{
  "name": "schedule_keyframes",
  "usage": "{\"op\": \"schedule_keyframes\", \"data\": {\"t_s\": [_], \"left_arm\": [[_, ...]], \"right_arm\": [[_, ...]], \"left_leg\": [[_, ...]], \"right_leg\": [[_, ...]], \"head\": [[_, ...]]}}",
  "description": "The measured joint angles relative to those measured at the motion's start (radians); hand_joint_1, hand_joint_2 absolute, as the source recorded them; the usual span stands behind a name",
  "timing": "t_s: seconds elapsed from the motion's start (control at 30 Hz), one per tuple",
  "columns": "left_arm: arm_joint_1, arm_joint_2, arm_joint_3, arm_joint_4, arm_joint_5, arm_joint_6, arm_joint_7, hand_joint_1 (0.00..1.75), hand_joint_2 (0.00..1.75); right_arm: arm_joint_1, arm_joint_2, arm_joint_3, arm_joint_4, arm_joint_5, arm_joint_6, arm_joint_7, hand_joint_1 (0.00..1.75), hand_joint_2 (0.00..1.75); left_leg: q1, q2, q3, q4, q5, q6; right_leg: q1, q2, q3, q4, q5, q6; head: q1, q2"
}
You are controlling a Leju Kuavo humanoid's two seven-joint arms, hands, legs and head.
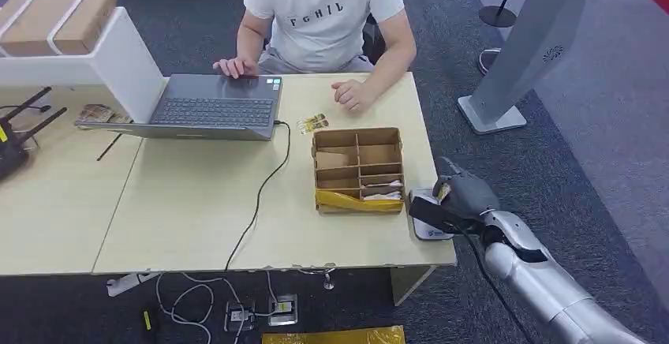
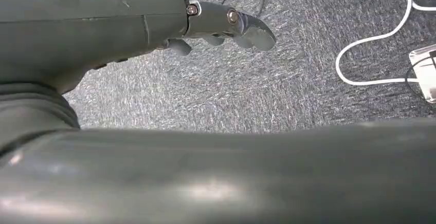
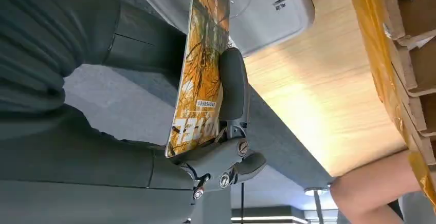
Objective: Pass the card to the sensor for recognition and then transmit it.
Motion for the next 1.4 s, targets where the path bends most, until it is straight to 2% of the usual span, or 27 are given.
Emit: {"op": "schedule_keyframes", "data": {"t_s": [0.37, 0.6, 0.73, 0.9, 1.03, 1.23, 1.4], "left_arm": [[0.000, 0.000, 0.000, 0.000, 0.000, -0.001, -0.005, 0.00, 0.00], [0.000, 0.005, -0.002, 0.000, -0.004, -0.008, -0.018, 0.00, 0.00], [0.001, 0.005, -0.004, 0.000, -0.014, -0.009, -0.023, 0.00, 0.00], [0.000, 0.005, -0.012, 0.000, -0.024, -0.009, -0.024, 0.00, 0.00], [-0.001, 0.002, -0.014, 0.000, -0.024, -0.008, -0.026, 0.00, 0.00], [-0.001, -0.002, -0.019, 0.000, -0.021, -0.007, -0.026, 0.00, 0.00], [-0.001, -0.005, -0.021, 0.000, -0.014, -0.003, -0.018, 0.00, 0.00]], "right_arm": [[-0.014, -0.001, -0.010, -0.043, -0.007, -0.004, 0.012, 1.75, 1.75], [-0.092, -0.032, -0.076, -0.240, -0.063, 0.057, 0.093, 1.75, 1.75], [-0.166, -0.057, -0.124, -0.336, -0.029, 0.091, 0.097, 1.75, 1.75], [-0.241, -0.059, -0.149, -0.404, 0.038, 0.129, 0.082, 1.75, 1.75], [-0.251, -0.027, -0.144, -0.418, 0.147, 0.101, 0.049, 1.75, 1.75], [-0.251, 0.032, -0.128, -0.412, 0.216, 0.062, 0.007, 1.75, 1.75], [-0.252, 0.090, -0.113, -0.357, 0.270, 0.045, -0.011, 1.75, 1.75]], "left_leg": [[0.000, 0.000, 0.000, 0.000, 0.000, 0.000], [0.000, 0.001, 0.000, 0.000, 0.000, 0.000], [0.000, 0.001, 0.000, 0.000, 0.000, 0.000], [0.000, 0.001, 0.000, 0.000, 0.000, 0.000], [0.001, 0.001, 0.000, 0.000, 0.000, 0.000], [0.001, 0.001, -0.001, 0.000, 0.000, 0.000], [0.001, 0.001, -0.001, 0.000, 0.000, 0.000]], "right_leg": [[0.000, 0.000, 0.000, 0.000, 0.000, 0.000], [0.000, 0.000, 0.000, 0.000, 0.001, 0.000], [0.000, 0.001, 0.000, 0.000, 0.001, 0.000], [0.000, 0.001, 0.000, 0.000, 0.001, 0.000], [0.000, 0.001, 0.000, 0.000, 0.001, 0.000], [0.001, 0.001, 0.000, 0.000, 0.001, 0.000], [0.001, 0.001, 0.000, 0.000, 0.001, 0.000]], "head": [[0.000, 0.000], [0.000, 0.000], [0.000, 0.000], [0.000, 0.000], [0.000, 0.000], [0.000, 0.000], [0.000, 0.000]]}}
